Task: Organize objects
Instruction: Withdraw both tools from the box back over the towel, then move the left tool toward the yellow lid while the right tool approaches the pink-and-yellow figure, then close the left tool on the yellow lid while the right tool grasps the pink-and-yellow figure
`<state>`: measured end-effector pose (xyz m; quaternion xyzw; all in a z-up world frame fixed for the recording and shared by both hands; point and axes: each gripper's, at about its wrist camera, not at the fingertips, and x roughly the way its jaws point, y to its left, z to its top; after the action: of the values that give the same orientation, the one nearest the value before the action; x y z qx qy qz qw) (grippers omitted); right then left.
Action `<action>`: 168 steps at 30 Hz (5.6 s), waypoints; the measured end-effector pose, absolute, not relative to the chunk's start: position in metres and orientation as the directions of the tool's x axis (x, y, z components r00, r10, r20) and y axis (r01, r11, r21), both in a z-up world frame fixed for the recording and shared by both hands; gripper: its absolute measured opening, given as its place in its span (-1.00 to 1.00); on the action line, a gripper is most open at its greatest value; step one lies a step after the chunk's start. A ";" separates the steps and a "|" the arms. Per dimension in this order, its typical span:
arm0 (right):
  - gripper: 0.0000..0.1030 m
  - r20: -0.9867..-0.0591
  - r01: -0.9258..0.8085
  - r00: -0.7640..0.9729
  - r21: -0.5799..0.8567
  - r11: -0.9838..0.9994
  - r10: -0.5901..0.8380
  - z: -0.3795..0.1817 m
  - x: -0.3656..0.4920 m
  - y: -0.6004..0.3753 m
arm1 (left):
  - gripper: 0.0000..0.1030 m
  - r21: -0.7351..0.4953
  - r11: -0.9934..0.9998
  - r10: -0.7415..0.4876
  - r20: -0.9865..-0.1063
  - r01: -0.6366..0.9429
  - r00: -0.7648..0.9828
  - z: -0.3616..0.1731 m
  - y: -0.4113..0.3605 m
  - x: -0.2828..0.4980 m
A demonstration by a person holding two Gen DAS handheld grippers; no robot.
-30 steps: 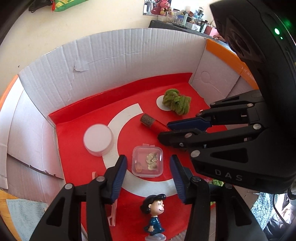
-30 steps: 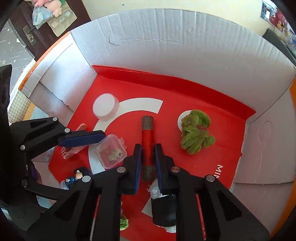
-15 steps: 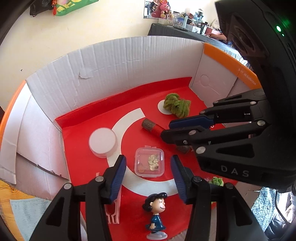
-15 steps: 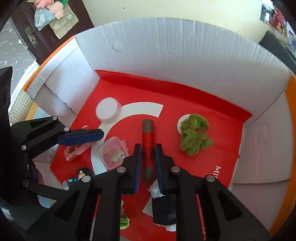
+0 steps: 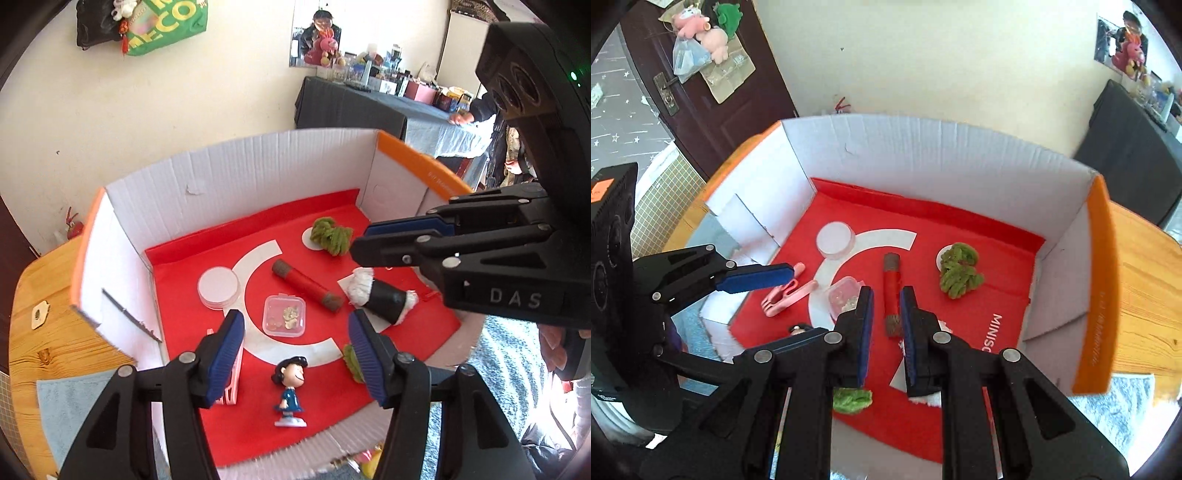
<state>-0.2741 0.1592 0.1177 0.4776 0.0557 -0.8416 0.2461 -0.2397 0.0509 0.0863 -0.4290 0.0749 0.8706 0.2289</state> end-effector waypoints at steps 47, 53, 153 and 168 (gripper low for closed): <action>0.70 -0.538 0.427 -0.732 0.114 -0.897 -0.417 0.154 -0.065 0.195 | 0.80 -0.090 -0.948 0.299 -0.575 -0.304 -0.761 0.111 0.006 -0.050; 0.81 -0.529 0.392 -0.754 0.113 -0.913 -0.390 0.138 -0.051 0.200 | 0.91 -0.102 -0.954 0.288 -0.581 -0.283 -0.761 0.103 0.005 -0.043; 0.88 -0.703 0.315 -0.628 0.160 -0.935 -0.332 0.038 -0.103 0.201 | -0.39 -0.126 -0.941 0.303 -0.729 -0.315 -0.613 0.032 0.007 -0.097; 0.89 -0.735 0.356 -0.592 0.129 -0.925 -0.331 0.035 -0.126 0.148 | 0.25 -0.104 -0.947 0.283 -0.719 -0.305 -0.634 0.030 -0.020 -0.097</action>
<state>-0.1264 0.1477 0.0353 0.4086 0.0157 -0.8920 0.1926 -0.0971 -0.0200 0.0304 -0.3953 0.0137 0.9039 0.1627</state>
